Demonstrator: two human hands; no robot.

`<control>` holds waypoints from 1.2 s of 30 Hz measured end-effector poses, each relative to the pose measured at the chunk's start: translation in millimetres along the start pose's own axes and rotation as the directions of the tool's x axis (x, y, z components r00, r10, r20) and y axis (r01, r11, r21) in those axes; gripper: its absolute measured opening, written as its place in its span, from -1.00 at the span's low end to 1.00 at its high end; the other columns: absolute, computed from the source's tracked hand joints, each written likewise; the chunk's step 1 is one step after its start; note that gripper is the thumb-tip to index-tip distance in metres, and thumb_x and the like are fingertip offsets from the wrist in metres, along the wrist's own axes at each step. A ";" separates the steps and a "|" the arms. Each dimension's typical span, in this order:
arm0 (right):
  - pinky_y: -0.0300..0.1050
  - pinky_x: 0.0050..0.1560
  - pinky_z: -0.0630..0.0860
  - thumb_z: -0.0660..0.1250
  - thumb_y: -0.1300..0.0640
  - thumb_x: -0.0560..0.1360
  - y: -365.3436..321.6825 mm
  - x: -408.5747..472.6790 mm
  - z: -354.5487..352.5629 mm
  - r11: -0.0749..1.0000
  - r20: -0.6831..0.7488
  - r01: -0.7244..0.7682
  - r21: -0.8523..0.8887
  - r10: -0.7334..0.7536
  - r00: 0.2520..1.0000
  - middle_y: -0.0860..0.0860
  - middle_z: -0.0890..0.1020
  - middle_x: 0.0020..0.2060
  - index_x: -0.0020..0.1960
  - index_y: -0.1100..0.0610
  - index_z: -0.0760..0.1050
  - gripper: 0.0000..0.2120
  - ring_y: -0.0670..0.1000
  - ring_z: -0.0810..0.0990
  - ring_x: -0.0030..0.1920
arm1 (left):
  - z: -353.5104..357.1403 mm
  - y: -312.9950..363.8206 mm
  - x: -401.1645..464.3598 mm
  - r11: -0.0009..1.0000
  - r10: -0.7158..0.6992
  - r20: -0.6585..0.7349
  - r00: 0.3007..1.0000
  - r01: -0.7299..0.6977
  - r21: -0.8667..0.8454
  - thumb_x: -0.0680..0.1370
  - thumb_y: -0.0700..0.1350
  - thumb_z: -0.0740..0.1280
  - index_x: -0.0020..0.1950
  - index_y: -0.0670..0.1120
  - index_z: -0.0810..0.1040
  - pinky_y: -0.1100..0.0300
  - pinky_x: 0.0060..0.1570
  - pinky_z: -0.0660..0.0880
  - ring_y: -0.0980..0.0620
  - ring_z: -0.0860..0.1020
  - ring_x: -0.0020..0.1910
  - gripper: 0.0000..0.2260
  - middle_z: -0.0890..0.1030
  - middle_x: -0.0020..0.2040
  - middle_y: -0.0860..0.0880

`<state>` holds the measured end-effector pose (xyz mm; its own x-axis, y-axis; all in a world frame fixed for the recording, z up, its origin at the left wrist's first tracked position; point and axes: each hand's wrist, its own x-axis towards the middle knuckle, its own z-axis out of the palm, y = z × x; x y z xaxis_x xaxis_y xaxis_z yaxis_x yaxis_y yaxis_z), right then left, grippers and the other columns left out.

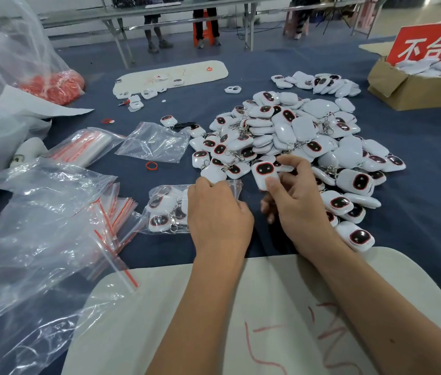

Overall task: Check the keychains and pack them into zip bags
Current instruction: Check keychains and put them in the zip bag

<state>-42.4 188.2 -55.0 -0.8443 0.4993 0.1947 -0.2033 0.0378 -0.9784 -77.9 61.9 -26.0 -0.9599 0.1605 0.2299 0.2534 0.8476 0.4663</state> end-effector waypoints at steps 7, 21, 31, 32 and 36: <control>-0.23 -0.30 0.49 0.36 0.33 0.61 2.0 0.3 -1.7 0.996 0.018 -0.019 -0.086 0.020 1.000 0.04 0.65 -0.12 0.21 -0.05 0.47 -0.68 -0.05 0.58 -0.34 | -0.8 -2.2 1.6 0.999 0.025 0.026 0.999 -0.025 0.026 0.60 -0.18 0.26 0.12 -0.20 0.54 0.06 0.13 0.34 -0.16 0.44 0.16 -0.85 0.45 0.16 -0.16; -0.02 -0.15 0.59 0.51 0.08 0.53 -1.9 -3.7 -3.5 0.958 -0.154 0.067 -0.280 -0.114 0.982 -0.08 0.66 -0.30 -0.17 -0.01 0.60 -0.87 0.00 0.62 -0.26 | 0.2 -1.7 -1.8 0.998 0.044 0.033 0.998 -0.046 0.051 0.60 -0.12 0.28 0.05 -0.09 0.55 0.07 0.11 0.39 -0.12 0.37 0.20 -0.90 0.39 0.15 -0.09; -0.22 -0.38 0.45 0.34 0.28 0.62 -1.6 -3.4 -4.6 0.987 -0.123 -0.001 -0.159 -0.018 0.992 -0.03 0.62 -0.29 -0.03 0.02 0.57 -0.83 -0.04 0.54 -0.42 | -15.0 -11.5 12.1 0.986 -0.076 -0.068 0.995 0.065 -0.154 0.61 -0.14 0.38 -0.01 -0.12 0.53 0.13 -0.16 0.32 -0.12 0.57 -0.04 -0.93 0.63 -0.07 -0.07; -0.23 -0.40 0.45 0.32 0.29 0.63 -1.6 -3.3 -4.0 0.992 -0.122 -0.008 -0.126 -0.007 0.993 -0.02 0.63 -0.28 0.00 0.02 0.58 -0.82 -0.03 0.54 -0.42 | -16.4 -12.8 12.8 0.975 -0.101 -0.061 0.993 0.086 -0.207 0.58 -0.12 0.44 -0.08 -0.09 0.54 0.17 -0.20 0.34 -0.05 0.58 -0.10 -0.90 0.62 -0.14 0.00; -0.22 -0.40 0.49 0.25 0.35 0.66 -1.6 -2.7 -2.6 0.997 -0.092 -0.020 -0.076 0.013 0.996 0.03 0.68 -0.27 0.16 -0.02 0.60 -0.69 -0.03 0.59 -0.42 | -18.4 -17.6 17.5 0.927 -0.162 -0.036 0.986 0.140 -0.349 0.39 -0.11 0.62 -0.23 -0.01 0.54 0.22 -0.21 0.46 0.09 0.61 -0.25 -0.75 0.59 -0.33 0.11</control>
<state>-38.5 189.0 -54.1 -0.7974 0.5775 0.1748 -0.1481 0.0935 -0.9845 -96.9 40.5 -14.4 -0.9833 0.0021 0.1821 0.1425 0.6312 0.7624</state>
